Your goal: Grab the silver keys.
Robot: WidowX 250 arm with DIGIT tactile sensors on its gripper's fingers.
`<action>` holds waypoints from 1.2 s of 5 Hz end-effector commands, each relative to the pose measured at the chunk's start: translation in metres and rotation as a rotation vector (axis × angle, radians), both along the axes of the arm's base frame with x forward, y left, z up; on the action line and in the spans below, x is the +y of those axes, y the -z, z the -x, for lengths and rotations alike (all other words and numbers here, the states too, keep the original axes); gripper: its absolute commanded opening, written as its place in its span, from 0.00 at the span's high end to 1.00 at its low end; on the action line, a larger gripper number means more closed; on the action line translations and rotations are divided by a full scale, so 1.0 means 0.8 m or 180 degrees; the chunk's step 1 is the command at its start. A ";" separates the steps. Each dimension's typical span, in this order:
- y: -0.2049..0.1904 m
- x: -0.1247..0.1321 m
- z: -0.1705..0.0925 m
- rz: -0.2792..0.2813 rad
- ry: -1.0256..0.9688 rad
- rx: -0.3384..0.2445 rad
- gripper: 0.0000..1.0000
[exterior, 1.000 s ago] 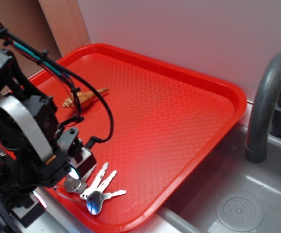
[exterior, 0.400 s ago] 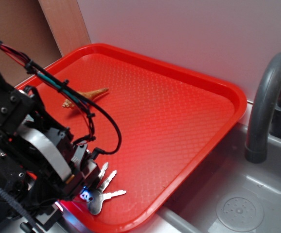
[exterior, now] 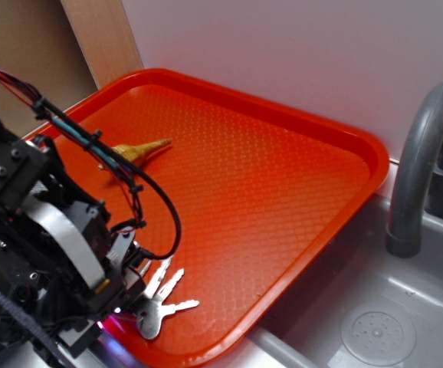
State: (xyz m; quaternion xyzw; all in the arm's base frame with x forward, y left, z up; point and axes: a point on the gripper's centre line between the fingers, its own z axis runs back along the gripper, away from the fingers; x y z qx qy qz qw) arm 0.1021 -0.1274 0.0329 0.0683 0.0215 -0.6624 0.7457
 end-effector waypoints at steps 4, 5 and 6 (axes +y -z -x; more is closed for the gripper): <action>-0.177 0.018 -0.111 -0.0160 -0.2389 0.0056 1.00; -0.199 0.058 -0.109 0.0317 -0.3168 0.0038 1.00; -0.205 0.079 -0.093 0.0297 -0.3956 -0.0219 1.00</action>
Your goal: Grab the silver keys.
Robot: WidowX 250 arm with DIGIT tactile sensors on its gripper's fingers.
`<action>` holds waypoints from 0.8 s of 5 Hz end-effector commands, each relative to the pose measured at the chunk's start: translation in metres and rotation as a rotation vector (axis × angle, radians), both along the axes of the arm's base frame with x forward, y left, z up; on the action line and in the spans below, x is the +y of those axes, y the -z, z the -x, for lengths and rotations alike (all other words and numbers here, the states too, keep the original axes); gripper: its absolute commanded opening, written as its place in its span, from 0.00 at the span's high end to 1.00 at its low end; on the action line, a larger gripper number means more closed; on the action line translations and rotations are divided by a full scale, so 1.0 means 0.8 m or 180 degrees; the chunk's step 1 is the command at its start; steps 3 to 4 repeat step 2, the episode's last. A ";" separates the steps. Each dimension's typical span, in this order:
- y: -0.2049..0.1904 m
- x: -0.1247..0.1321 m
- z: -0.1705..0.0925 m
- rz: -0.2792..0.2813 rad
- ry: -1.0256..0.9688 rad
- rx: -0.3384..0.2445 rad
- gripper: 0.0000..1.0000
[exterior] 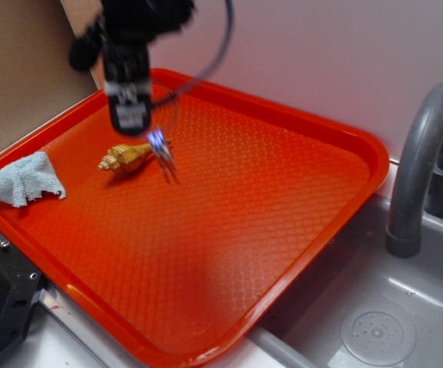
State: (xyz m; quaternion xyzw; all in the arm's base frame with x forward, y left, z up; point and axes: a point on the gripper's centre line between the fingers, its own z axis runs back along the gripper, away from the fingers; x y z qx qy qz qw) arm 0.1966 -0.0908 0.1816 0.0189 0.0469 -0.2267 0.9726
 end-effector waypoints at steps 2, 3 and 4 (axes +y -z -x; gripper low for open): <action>-0.013 0.017 0.037 -0.0234 -0.2376 -0.0285 1.00; -0.013 0.017 0.037 -0.0234 -0.2376 -0.0285 1.00; -0.013 0.017 0.037 -0.0234 -0.2376 -0.0285 1.00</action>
